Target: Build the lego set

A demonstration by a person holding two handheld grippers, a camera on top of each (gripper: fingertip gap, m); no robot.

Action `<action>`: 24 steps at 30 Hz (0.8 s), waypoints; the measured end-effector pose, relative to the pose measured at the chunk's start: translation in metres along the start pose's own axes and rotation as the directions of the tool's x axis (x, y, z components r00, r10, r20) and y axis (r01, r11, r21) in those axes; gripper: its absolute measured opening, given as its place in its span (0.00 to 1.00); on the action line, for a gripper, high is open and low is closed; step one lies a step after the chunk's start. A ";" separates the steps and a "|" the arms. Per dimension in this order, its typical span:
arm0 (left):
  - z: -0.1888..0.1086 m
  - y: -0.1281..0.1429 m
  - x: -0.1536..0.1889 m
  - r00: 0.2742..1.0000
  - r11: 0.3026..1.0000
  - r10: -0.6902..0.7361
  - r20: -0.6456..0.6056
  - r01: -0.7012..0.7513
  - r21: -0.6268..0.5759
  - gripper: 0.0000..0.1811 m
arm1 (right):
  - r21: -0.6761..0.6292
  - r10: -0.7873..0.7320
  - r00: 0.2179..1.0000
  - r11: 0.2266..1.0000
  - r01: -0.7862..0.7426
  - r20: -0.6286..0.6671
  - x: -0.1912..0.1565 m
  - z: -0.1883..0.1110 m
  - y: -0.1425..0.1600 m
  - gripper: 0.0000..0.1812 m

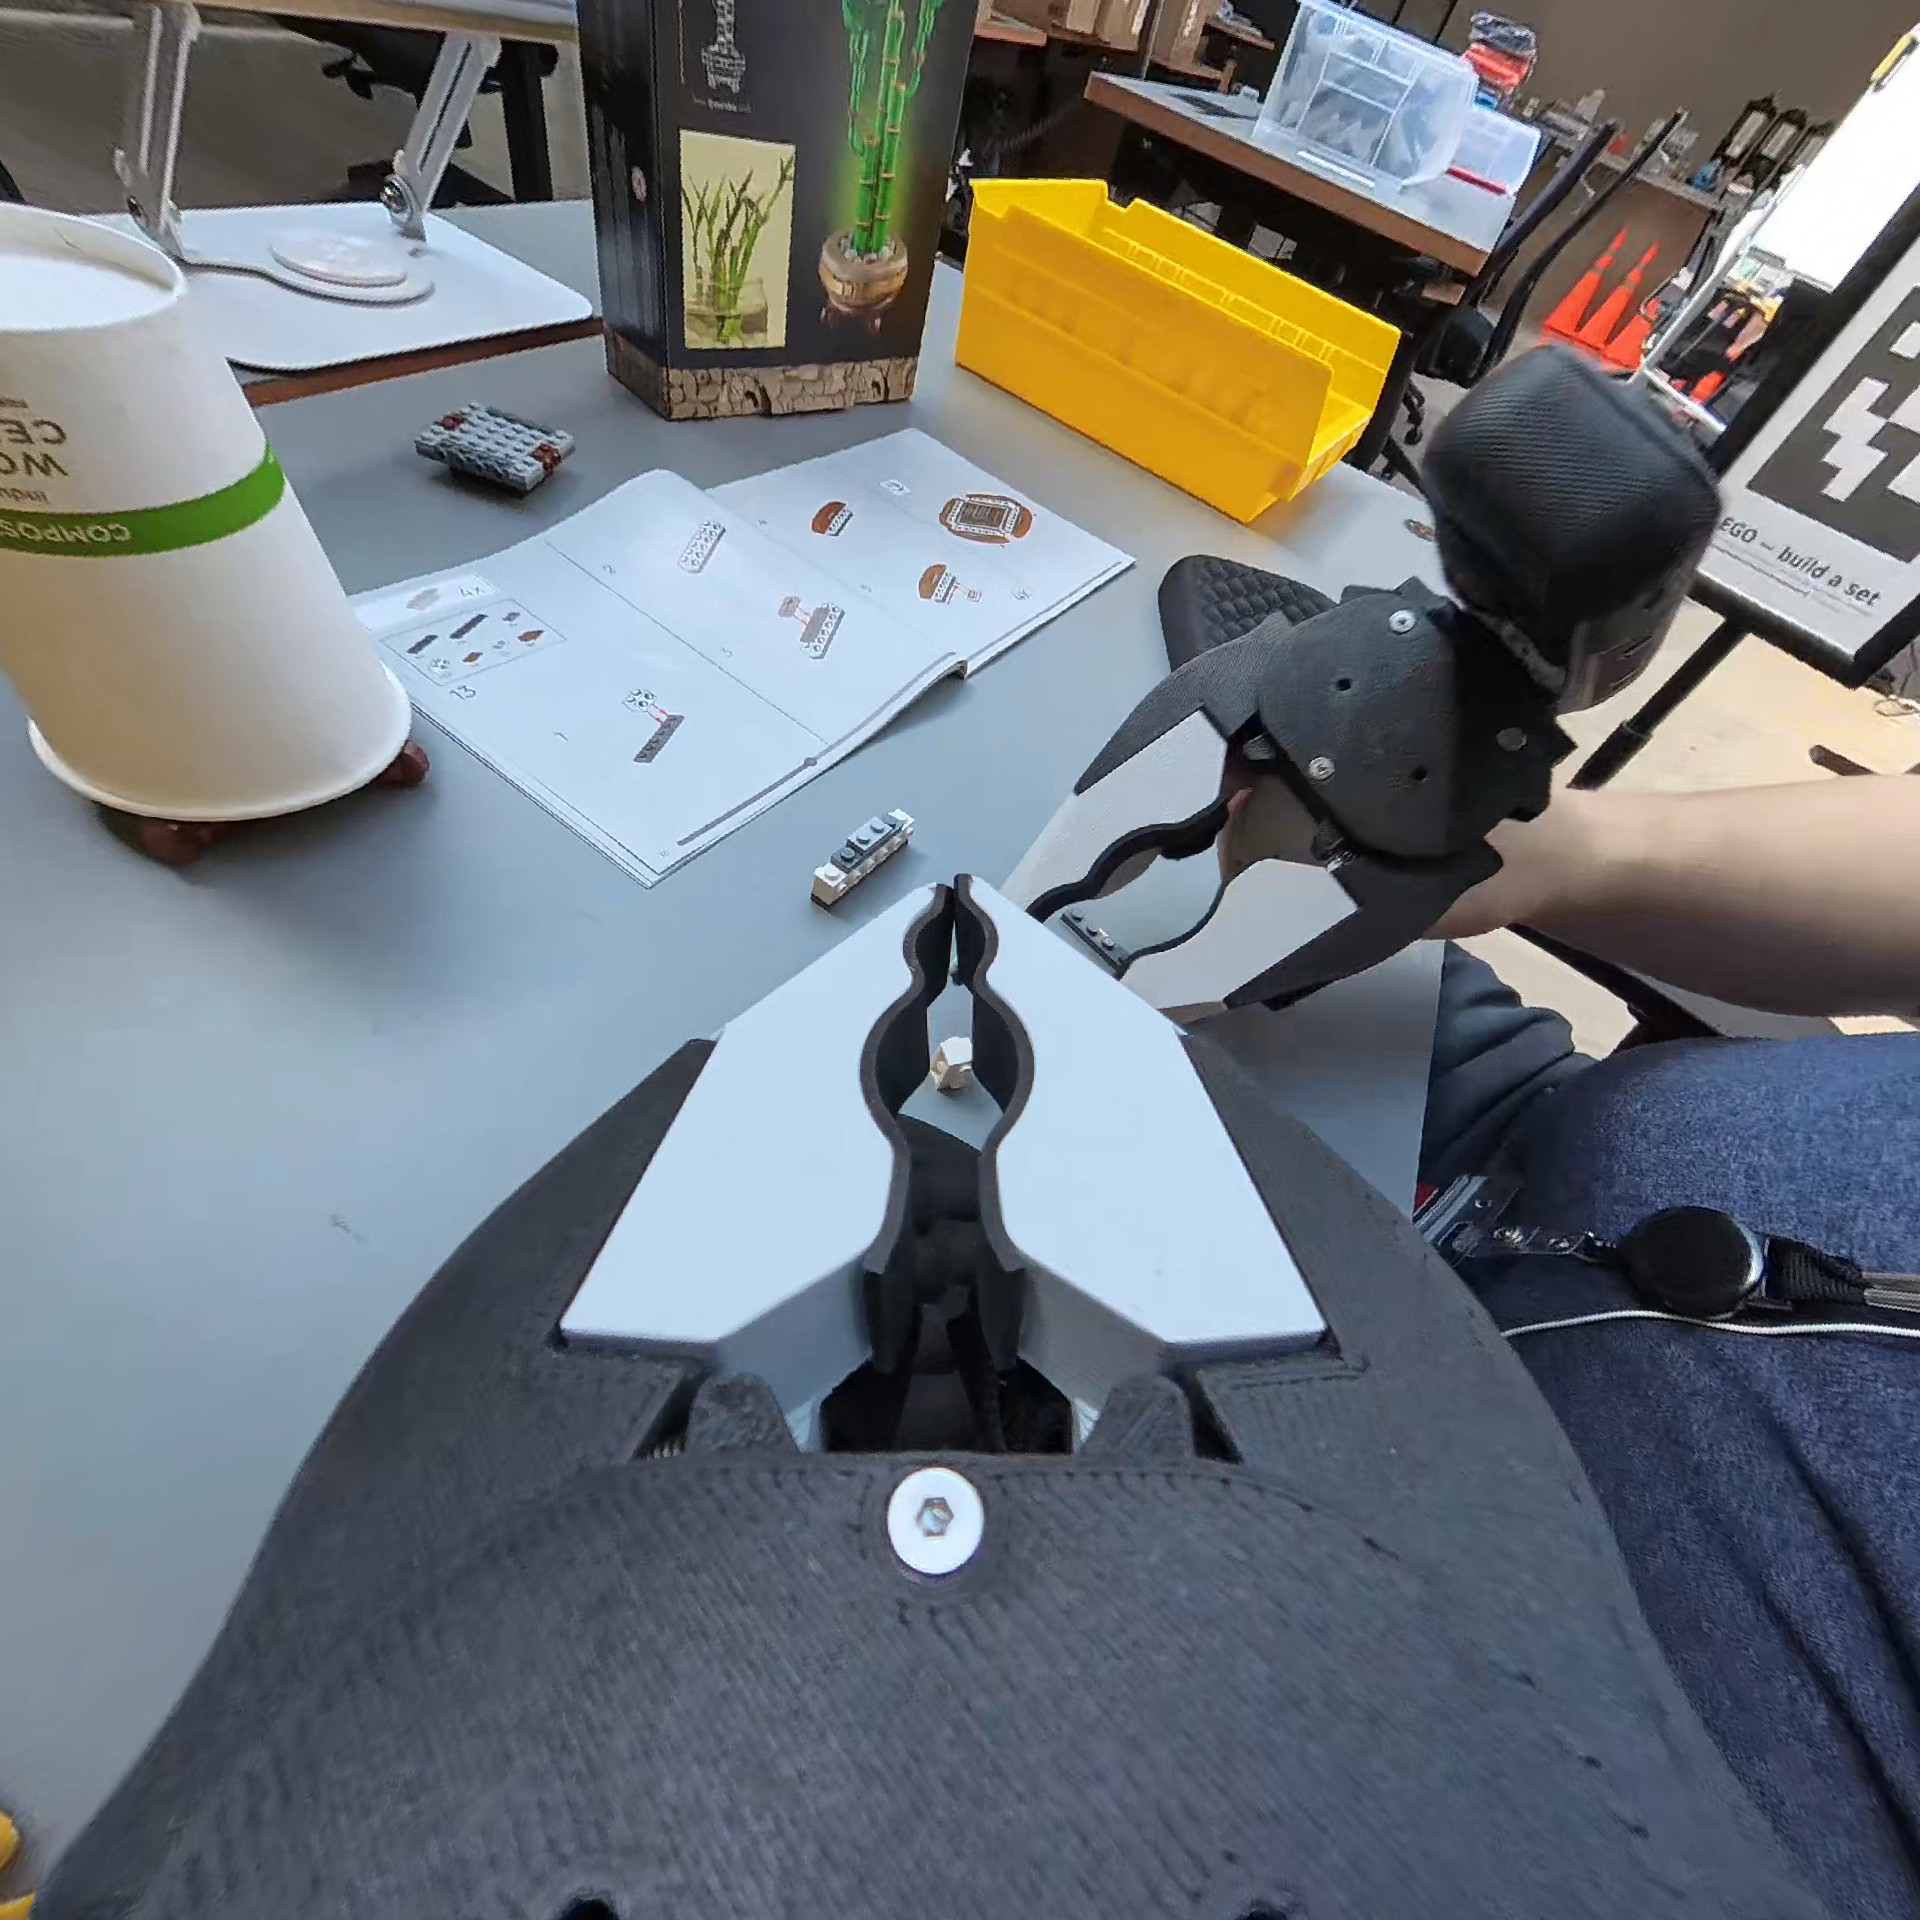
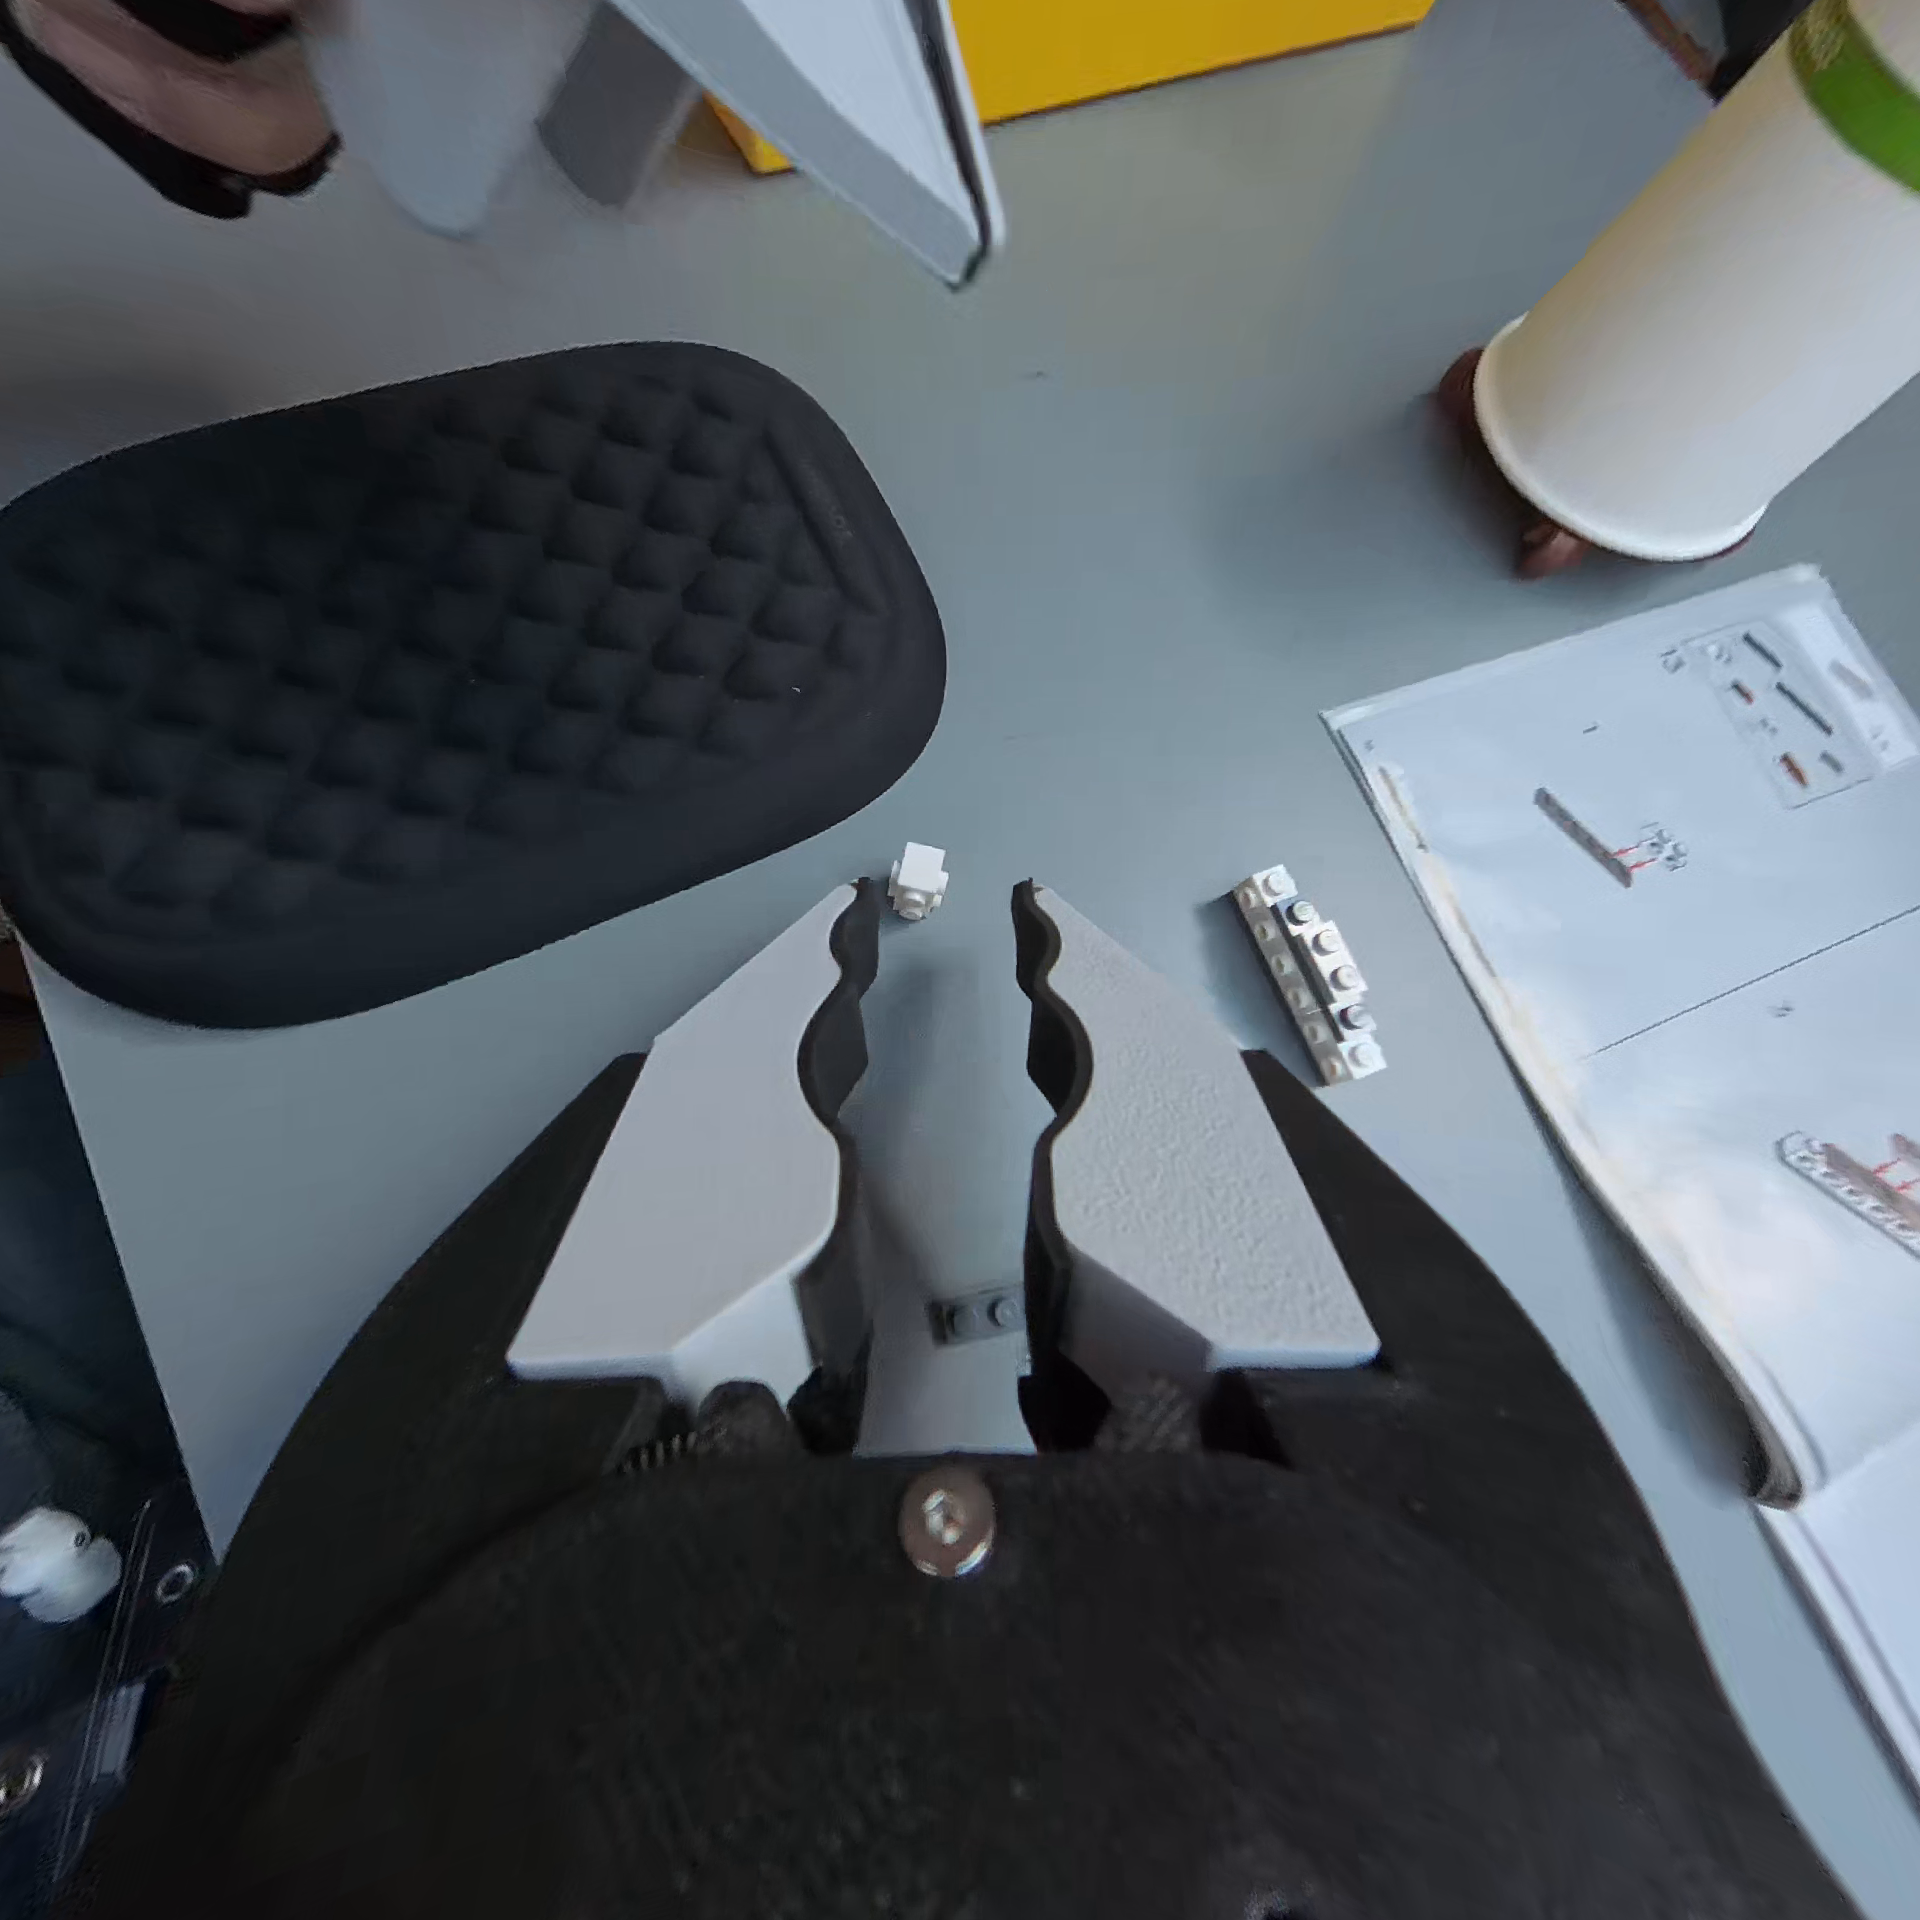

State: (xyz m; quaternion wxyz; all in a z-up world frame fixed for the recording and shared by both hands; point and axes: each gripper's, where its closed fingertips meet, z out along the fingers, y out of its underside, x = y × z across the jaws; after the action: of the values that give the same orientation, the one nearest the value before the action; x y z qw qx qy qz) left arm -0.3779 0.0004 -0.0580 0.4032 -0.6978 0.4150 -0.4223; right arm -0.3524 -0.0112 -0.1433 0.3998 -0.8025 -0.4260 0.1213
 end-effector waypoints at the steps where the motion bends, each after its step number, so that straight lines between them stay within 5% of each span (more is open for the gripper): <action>1: -0.002 -0.001 0.001 1.000 1.000 0.012 0.006 -0.012 0.002 0.00 | -0.015 0.034 0.999 0.999 -0.033 0.019 -0.003 0.006 0.003 0.14; 5: -0.003 -0.002 0.002 0.999 0.999 0.039 0.005 -0.039 0.008 0.00 | -0.039 0.066 0.998 0.997 -0.065 0.025 -0.005 0.016 0.007 0.13; 6: -0.002 -0.002 0.002 0.999 0.999 0.051 0.001 -0.051 0.014 0.00 | -0.057 0.054 0.998 0.997 -0.052 0.035 -0.005 0.018 0.009 0.06; 10: 0.008 0.010 0.009 0.984 0.985 0.171 -0.042 -0.172 -0.006 0.10 | -0.068 0.119 0.960 0.992 -0.105 0.252 -0.016 0.001 0.000 0.06; 12: 0.012 0.017 0.027 0.955 0.960 0.278 -0.103 -0.281 -0.015 0.14 | -0.091 0.272 0.828 0.961 -0.262 0.490 -0.026 -0.031 -0.015 0.05; 15: 0.024 0.014 0.058 0.889 0.900 0.434 -0.147 -0.435 0.032 0.19 | -0.242 0.447 0.494 0.873 -0.424 0.745 -0.030 -0.088 -0.031 0.05; 21: 0.047 0.004 0.107 0.790 0.811 0.585 -0.183 -0.577 0.098 0.18 | -0.309 0.470 0.337 0.847 -0.433 0.816 -0.029 -0.138 -0.027 0.05; 24: 0.052 -0.003 0.126 0.744 0.764 0.646 -0.171 -0.627 0.155 0.16 | -0.328 0.464 0.317 0.857 -0.398 0.827 -0.037 -0.148 -0.022 0.05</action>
State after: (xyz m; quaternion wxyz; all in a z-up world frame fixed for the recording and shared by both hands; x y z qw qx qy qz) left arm -0.2917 -0.1041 -0.0398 0.5058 -0.4463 0.6502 -0.3497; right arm -0.3086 -0.1133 -0.0362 0.0450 -0.7134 -0.3439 0.6089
